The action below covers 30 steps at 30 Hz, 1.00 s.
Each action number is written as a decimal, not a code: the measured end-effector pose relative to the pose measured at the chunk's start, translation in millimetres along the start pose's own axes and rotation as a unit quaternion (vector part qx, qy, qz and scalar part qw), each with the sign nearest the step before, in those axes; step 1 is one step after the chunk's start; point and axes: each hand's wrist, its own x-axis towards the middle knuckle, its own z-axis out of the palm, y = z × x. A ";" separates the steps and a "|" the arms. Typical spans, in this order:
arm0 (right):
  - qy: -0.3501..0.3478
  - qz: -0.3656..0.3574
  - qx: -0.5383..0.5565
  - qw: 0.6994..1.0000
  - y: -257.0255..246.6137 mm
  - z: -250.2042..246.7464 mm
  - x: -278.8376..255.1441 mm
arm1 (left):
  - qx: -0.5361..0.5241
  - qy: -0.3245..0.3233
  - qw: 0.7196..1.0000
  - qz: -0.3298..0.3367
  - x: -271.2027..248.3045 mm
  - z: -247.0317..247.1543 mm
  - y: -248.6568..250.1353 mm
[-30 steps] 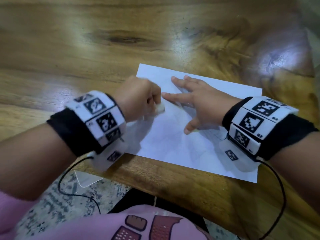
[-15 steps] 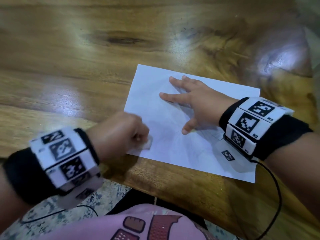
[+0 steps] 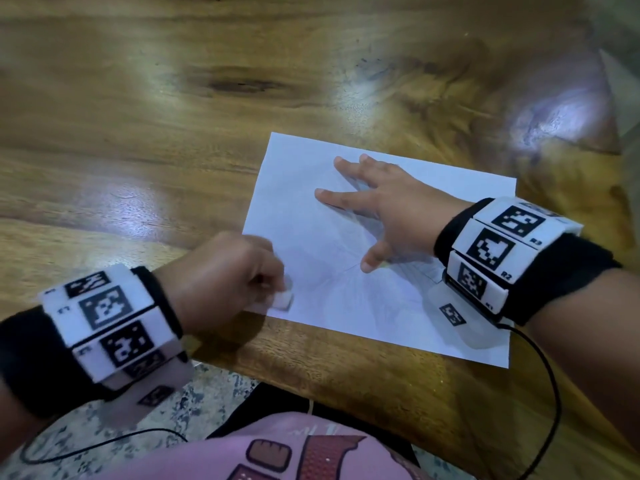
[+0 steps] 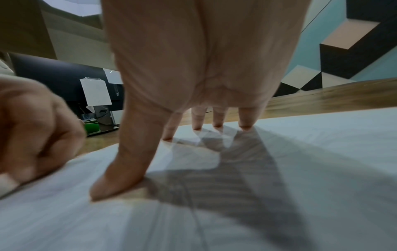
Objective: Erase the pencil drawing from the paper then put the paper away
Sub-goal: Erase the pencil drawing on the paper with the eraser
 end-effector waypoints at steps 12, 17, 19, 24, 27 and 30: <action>-0.004 0.000 0.004 1.000 -1.0 -1.1 -0.4 | 0.002 0.042 0.999 -0.033 -4.1 -16.2 1.6; -0.002 -0.001 0.004 1.000 -0.9 -1.0 0.0 | 0.035 0.084 0.996 0.008 34.0 -15.1 13.6; -0.003 -0.001 0.008 1.000 0.6 -0.6 -0.4 | 0.043 0.072 0.996 0.027 30.0 -6.3 10.8; -0.006 -0.003 0.007 1.000 0.3 -0.5 -0.3 | 0.034 -0.046 0.998 0.023 -9.8 1.4 -2.5; -0.002 -0.002 0.013 1.000 0.9 0.4 0.0 | 0.027 0.006 1.000 0.015 13.4 -6.0 3.2; 0.002 -0.003 0.019 1.000 2.1 2.1 0.4 | 0.040 0.077 0.996 0.018 38.4 -6.9 12.3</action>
